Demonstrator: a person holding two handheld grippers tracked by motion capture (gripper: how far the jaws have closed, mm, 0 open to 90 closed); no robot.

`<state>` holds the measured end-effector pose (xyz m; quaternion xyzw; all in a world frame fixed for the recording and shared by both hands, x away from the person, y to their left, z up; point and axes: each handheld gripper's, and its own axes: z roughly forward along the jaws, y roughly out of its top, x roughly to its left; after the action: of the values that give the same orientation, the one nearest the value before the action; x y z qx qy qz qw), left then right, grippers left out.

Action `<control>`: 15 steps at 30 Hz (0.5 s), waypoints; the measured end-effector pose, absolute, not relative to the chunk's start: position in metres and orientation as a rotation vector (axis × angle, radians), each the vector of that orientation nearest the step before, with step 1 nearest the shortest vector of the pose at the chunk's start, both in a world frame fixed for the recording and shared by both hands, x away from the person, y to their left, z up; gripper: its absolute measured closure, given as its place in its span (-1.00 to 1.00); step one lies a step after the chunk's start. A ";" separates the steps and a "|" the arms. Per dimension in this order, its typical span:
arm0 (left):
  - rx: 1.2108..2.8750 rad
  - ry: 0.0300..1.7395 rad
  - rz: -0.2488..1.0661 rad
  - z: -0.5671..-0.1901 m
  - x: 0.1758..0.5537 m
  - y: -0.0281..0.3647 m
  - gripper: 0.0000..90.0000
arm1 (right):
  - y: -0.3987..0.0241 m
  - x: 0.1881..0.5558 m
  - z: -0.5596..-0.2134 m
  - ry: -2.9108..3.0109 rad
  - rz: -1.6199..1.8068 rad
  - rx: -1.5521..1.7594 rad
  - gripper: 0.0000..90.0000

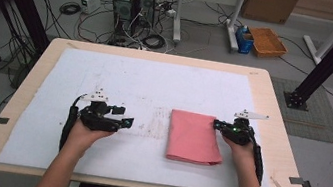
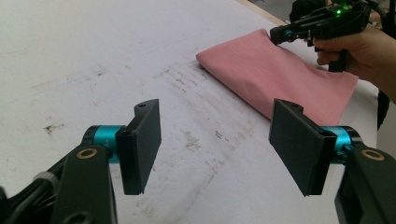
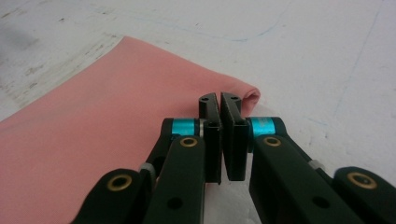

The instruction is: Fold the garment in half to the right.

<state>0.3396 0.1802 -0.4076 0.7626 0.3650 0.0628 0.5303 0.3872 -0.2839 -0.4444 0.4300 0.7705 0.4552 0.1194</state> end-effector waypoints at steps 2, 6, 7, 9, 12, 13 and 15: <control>1.819 0.871 0.152 -0.407 0.340 0.181 -0.24 | -0.286 0.386 -0.443 2.233 1.347 1.251 0.98; 1.821 0.872 0.154 -0.407 0.340 0.181 -0.24 | -0.291 0.385 -0.442 2.209 1.344 1.269 0.99; 1.824 0.867 0.158 -0.407 0.340 0.181 -0.24 | -0.292 0.385 -0.443 2.206 1.343 1.271 0.99; 1.823 0.866 0.165 -0.406 0.339 0.182 -0.24 | -0.293 0.385 -0.444 2.206 1.332 1.268 0.99; 1.813 0.870 0.170 -0.405 0.339 0.183 -0.24 | -0.294 0.384 -0.443 2.208 1.333 1.262 0.99; 1.809 0.870 0.172 -0.404 0.339 0.184 -0.24 | -0.294 0.383 -0.442 2.203 1.336 1.251 0.86; 1.802 0.867 0.182 -0.402 0.339 0.187 -0.24 | -0.294 0.382 -0.439 2.193 1.368 1.242 0.59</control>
<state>0.3387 0.1869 -0.4021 0.7570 0.3641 0.0764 0.5372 0.3816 -0.2935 -0.4387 0.4289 0.7577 0.4726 0.1365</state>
